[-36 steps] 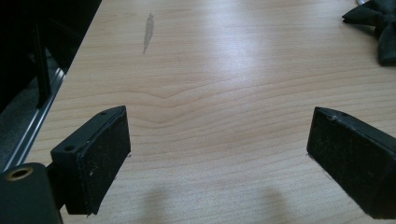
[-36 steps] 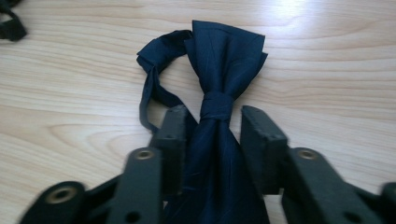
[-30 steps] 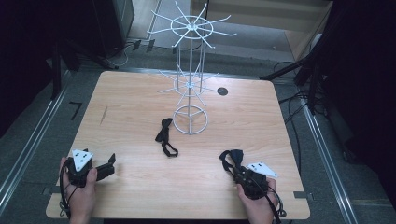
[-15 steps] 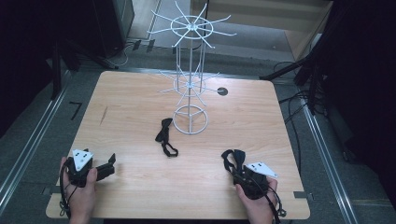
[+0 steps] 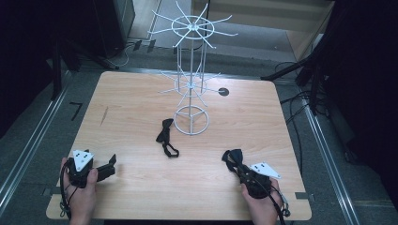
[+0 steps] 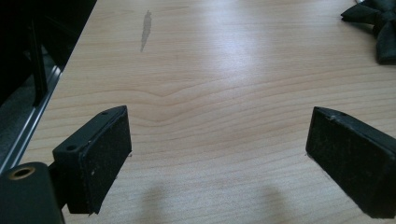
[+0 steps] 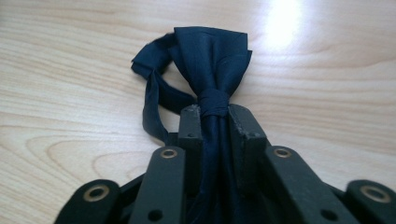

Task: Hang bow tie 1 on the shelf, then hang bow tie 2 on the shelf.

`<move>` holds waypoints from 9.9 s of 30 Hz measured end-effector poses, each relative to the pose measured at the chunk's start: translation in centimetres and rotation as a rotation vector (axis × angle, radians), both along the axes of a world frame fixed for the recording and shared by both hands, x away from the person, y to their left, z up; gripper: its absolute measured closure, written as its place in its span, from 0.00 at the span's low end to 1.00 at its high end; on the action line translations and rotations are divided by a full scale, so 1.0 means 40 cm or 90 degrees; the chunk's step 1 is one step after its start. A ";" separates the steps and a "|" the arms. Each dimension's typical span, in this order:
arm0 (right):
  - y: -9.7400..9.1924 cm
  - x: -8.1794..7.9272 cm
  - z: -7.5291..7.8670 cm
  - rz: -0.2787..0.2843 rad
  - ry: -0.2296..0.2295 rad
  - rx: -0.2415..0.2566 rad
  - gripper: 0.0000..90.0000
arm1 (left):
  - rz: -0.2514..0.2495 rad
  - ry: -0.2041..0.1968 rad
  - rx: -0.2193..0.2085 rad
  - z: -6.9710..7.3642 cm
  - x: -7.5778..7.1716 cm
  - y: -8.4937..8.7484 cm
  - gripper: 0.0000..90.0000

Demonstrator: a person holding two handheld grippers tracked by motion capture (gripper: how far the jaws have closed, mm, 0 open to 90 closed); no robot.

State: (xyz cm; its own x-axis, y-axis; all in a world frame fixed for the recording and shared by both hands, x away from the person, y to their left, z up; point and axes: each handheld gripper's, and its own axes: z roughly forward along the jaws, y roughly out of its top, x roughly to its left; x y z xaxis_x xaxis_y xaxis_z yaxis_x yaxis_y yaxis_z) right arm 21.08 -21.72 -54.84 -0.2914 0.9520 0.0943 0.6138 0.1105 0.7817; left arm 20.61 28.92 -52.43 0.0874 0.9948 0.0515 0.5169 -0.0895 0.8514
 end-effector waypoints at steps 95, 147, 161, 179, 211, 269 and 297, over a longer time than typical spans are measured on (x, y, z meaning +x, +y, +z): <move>0.169 0.080 0.315 0.134 -0.457 0.201 0.88 | -0.008 -0.003 0.006 0.001 -0.004 -0.002 0.08; 0.199 0.242 0.281 0.118 -0.383 0.198 0.87 | -0.007 0.000 0.006 0.000 -0.001 -0.004 0.08; 0.215 0.268 0.263 0.120 -0.379 0.172 0.78 | -0.007 0.002 0.006 0.000 -0.001 -0.003 0.08; 0.185 0.244 0.216 0.120 -0.361 0.148 0.60 | -0.005 0.003 0.012 0.000 -0.001 -0.005 0.08; 0.384 0.153 0.106 0.224 -0.267 0.158 0.66 | -0.006 0.000 0.008 0.000 -0.001 -0.004 0.09; 0.476 0.193 0.020 0.207 -0.007 0.132 1.00 | -0.018 0.004 0.003 0.000 -0.003 -0.003 0.09; 0.519 0.218 0.024 0.213 -0.032 0.148 0.87 | -0.020 0.005 0.000 0.000 -0.003 -0.002 0.09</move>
State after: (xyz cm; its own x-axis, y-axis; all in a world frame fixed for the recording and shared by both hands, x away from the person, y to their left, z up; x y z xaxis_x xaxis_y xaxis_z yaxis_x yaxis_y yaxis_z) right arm 29.80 -0.95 -53.88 -0.5912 0.7586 0.2738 0.5349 0.1148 0.8371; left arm 20.48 28.85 -52.42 0.1197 0.9915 0.0512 0.5204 -0.1066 0.8473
